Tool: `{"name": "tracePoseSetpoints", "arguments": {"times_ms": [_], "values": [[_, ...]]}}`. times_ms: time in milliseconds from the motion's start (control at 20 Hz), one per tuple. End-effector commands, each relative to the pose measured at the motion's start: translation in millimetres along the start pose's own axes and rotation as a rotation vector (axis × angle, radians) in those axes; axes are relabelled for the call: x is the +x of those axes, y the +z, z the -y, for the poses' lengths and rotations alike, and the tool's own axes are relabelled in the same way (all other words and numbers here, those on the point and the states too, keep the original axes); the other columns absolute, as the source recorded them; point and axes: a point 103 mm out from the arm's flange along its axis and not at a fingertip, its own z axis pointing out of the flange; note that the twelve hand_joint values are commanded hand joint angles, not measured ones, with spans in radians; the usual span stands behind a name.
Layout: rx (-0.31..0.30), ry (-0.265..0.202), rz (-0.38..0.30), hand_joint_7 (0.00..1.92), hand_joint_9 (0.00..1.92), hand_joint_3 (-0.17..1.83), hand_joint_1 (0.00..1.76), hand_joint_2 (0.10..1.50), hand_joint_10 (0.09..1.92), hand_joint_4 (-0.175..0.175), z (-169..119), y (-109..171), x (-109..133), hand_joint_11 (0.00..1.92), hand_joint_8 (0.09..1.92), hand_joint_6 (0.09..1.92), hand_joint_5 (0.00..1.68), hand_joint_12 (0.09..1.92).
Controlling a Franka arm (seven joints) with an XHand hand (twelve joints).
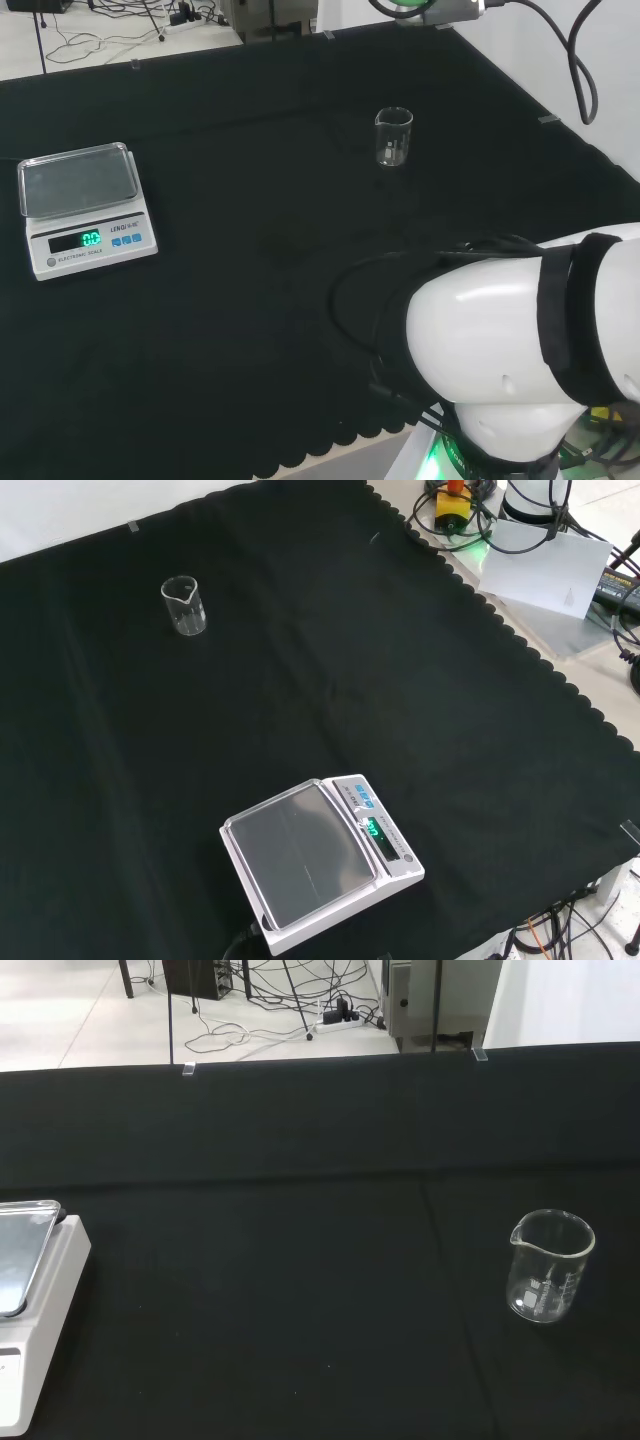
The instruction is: Pick up the beaker.
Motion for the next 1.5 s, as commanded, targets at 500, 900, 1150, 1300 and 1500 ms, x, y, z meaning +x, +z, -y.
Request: {"name": "tracePoseSetpoints", "arguments": {"times_ms": [500, 900, 1150, 1300, 1500], "values": [[-0.009, 0.024, 0.009, 0.11, 0.13, 0.30, 0.59, 0.68, 0.89, 0.004, -3, 3, 3, 0.00, 0.75, 0.09, 0.13, 1.27], [0.016, 0.045, -0.007, 0.11, 0.13, 0.29, 0.59, 0.68, 0.89, 0.004, -32, 21, -21, 0.00, 0.74, 0.09, 0.13, 1.27], [0.021, 0.049, -0.023, 0.11, 0.13, 0.29, 0.60, 0.68, 0.89, 0.004, -62, 42, -36, 0.00, 0.74, 0.09, 0.13, 1.27], [0.026, 0.059, -0.033, 0.10, 0.13, 0.29, 0.60, 0.69, 0.88, 0.004, -83, 54, -48, 0.00, 0.74, 0.09, 0.12, 1.27], [0.028, 0.070, -0.035, 0.09, 0.13, 0.28, 0.61, 0.69, 0.88, 0.005, -109, 72, -64, 0.00, 0.73, 0.09, 0.12, 1.26]]}}
